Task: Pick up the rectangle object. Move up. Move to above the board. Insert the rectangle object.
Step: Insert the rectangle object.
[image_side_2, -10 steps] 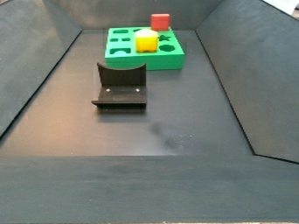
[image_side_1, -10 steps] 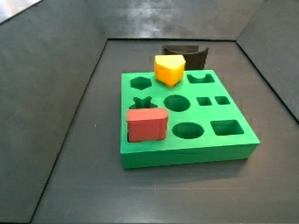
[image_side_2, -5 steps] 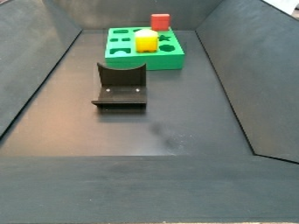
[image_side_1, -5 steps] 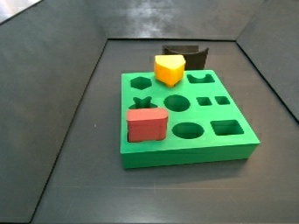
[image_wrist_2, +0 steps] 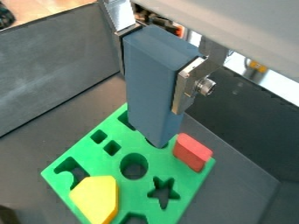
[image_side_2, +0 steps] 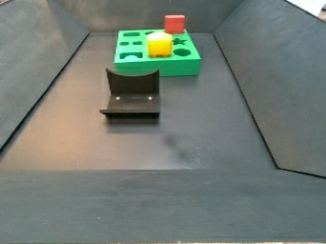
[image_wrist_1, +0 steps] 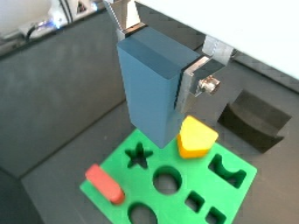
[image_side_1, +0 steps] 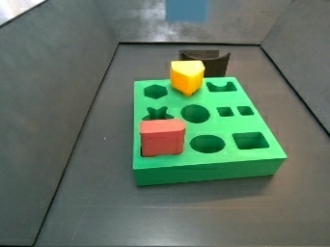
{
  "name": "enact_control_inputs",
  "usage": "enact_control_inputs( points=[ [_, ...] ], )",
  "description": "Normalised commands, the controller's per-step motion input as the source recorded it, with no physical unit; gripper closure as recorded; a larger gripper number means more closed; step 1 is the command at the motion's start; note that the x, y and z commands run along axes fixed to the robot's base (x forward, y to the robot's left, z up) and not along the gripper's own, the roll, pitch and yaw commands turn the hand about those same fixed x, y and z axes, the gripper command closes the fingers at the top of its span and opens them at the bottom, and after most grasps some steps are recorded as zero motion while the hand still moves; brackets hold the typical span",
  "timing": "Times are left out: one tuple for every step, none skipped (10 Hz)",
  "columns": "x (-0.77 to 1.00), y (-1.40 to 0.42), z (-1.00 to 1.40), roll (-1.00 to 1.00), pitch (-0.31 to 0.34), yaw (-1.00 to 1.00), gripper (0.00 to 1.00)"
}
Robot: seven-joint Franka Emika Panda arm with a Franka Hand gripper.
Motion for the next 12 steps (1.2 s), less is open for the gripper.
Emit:
enact_control_inputs(
  points=[
    [0.40, -0.18, -0.35, -0.02, -0.086, 0.25, 1.00],
    [0.40, -0.21, -0.34, -0.01, -0.096, 0.27, 1.00],
    [0.42, -0.29, -0.34, 0.00, -0.090, 0.26, 1.00],
    [0.52, -0.44, -0.26, 0.09, 0.000, 0.29, 1.00],
    [0.55, -0.48, -0.27, 0.17, 0.000, 0.26, 1.00],
    [0.56, -0.45, -0.25, 0.20, 0.027, 0.25, 1.00],
    [0.53, -0.45, -0.28, 0.20, 0.033, 0.25, 1.00],
    [0.55, -0.39, -0.34, 0.21, 0.043, 0.28, 1.00],
    [0.69, -0.29, -0.34, 0.20, 0.066, 0.31, 1.00],
    [0.73, -0.25, -0.30, 0.18, 0.071, 0.33, 1.00],
    [0.77, -0.25, -0.24, 0.15, 0.079, 0.31, 1.00],
    [0.77, -0.23, -0.27, 0.14, 0.079, 0.32, 1.00]
  ],
)
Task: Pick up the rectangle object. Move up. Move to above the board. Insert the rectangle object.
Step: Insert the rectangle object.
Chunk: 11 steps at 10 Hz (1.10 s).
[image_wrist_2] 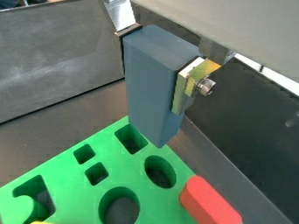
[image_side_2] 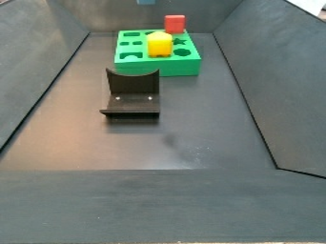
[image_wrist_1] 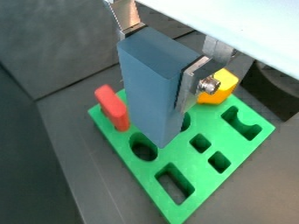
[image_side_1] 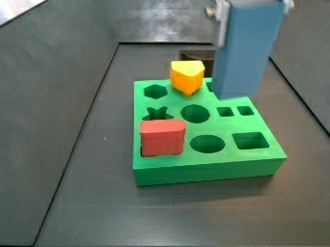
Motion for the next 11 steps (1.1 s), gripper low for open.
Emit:
enact_control_inputs(
  points=[
    [0.75, -0.20, -0.25, 0.12, 0.076, 0.29, 1.00],
    [0.68, -0.18, -0.30, 0.11, 0.051, 0.24, 1.00],
    [0.65, -0.13, -0.37, 0.10, 0.040, 0.20, 1.00],
    [0.25, 0.00, 0.00, 0.00, 0.000, -0.05, 1.00],
    [0.00, 0.00, 0.00, -0.01, 0.000, 0.00, 1.00],
    [0.21, 0.00, -0.13, 0.00, 0.000, 0.00, 1.00],
    [0.49, 0.00, -0.35, 0.03, 0.000, 0.00, 1.00],
    [0.63, 0.04, -0.42, 0.06, 0.000, 0.00, 1.00],
    [0.55, 0.00, -0.46, 0.06, -0.003, 0.00, 1.00],
    [0.46, 0.00, -0.42, 0.05, -0.001, -0.02, 1.00],
    [0.36, 0.00, -0.41, 0.10, 0.000, -0.09, 1.00]
  ],
)
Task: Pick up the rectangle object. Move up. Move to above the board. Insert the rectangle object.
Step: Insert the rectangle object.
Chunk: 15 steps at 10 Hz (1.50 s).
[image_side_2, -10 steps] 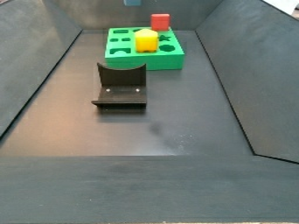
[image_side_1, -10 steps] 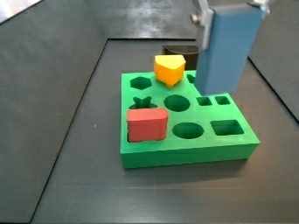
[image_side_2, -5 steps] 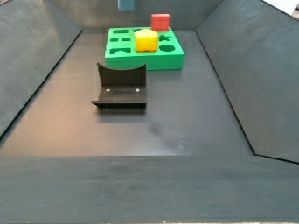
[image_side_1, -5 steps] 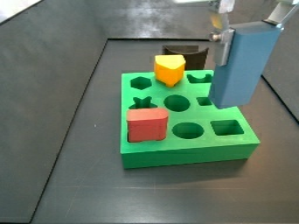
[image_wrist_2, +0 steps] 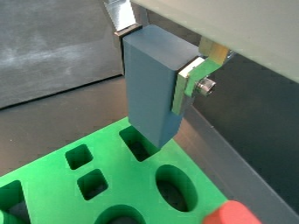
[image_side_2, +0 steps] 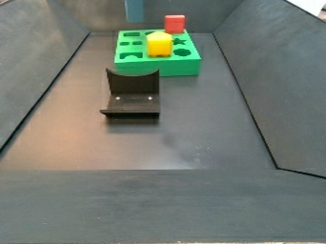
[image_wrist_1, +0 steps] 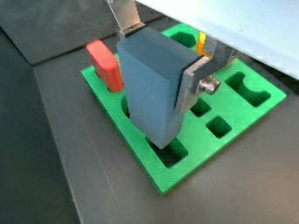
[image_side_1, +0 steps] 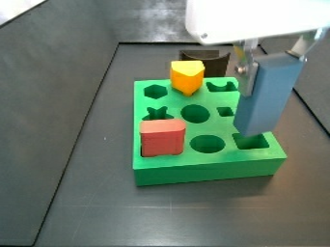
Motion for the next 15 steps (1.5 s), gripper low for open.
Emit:
enact_control_inputs(
  points=[
    [0.28, 0.02, -0.40, 0.09, 0.000, -0.18, 1.00],
    [0.18, 0.06, -0.36, 0.10, 0.000, -0.13, 1.00],
    [0.16, 0.11, -0.33, 0.11, 0.000, -0.19, 1.00],
    [0.07, 0.13, -0.29, 0.09, 0.000, -0.20, 1.00],
    [0.00, 0.12, -0.18, 0.07, 0.011, -0.10, 1.00],
    [0.00, 0.08, -0.11, 0.06, 0.017, -0.11, 1.00],
    [0.00, 0.00, -0.14, 0.05, 0.016, -0.15, 1.00],
    [0.00, 0.00, -0.15, 0.02, 0.000, -0.20, 1.00],
    [0.00, -0.02, -0.14, 0.00, 0.000, -0.28, 1.00],
    [0.00, -0.03, -0.12, 0.00, 0.000, -0.33, 1.00],
    [0.00, -0.04, -0.07, 0.00, 0.000, -0.31, 1.00],
    [0.01, -0.04, 0.00, 0.00, 0.000, -0.17, 1.00],
    [0.05, -0.01, 0.00, 0.00, 0.000, -0.16, 1.00],
    [0.00, 0.00, 0.00, 0.00, 0.000, -0.13, 1.00],
    [0.00, -0.01, 0.00, 0.00, 0.000, -0.10, 1.00]
  ],
)
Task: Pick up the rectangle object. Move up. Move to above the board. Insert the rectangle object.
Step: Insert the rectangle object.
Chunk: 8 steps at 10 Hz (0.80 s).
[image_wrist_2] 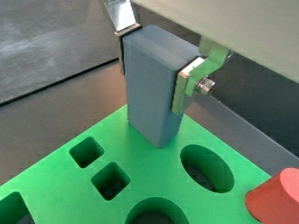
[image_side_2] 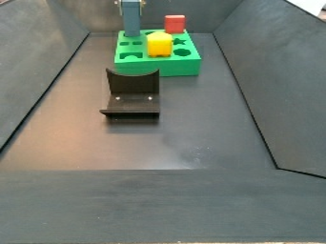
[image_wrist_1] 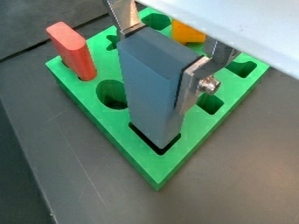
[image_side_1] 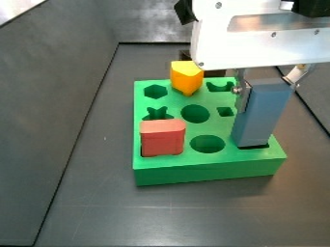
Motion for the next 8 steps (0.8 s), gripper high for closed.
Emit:
enact_control_inputs(
  points=[
    [0.17, -0.08, 0.00, 0.00, 0.000, 0.00, 1.00],
    [0.21, -0.07, 0.00, 0.00, 0.000, 0.00, 1.00],
    [0.13, -0.05, 0.00, 0.00, -0.014, 0.00, 1.00],
    [0.11, 0.00, 0.00, 0.00, -0.013, 0.00, 1.00],
    [0.00, 0.00, -0.08, 0.00, 0.000, 0.00, 1.00],
    [0.00, 0.00, -0.16, 0.01, 0.000, 0.00, 1.00],
    [0.00, 0.00, -0.21, 0.02, 0.000, 0.00, 1.00],
    [0.00, 0.00, -0.22, 0.01, -0.003, 0.00, 1.00]
  ],
)
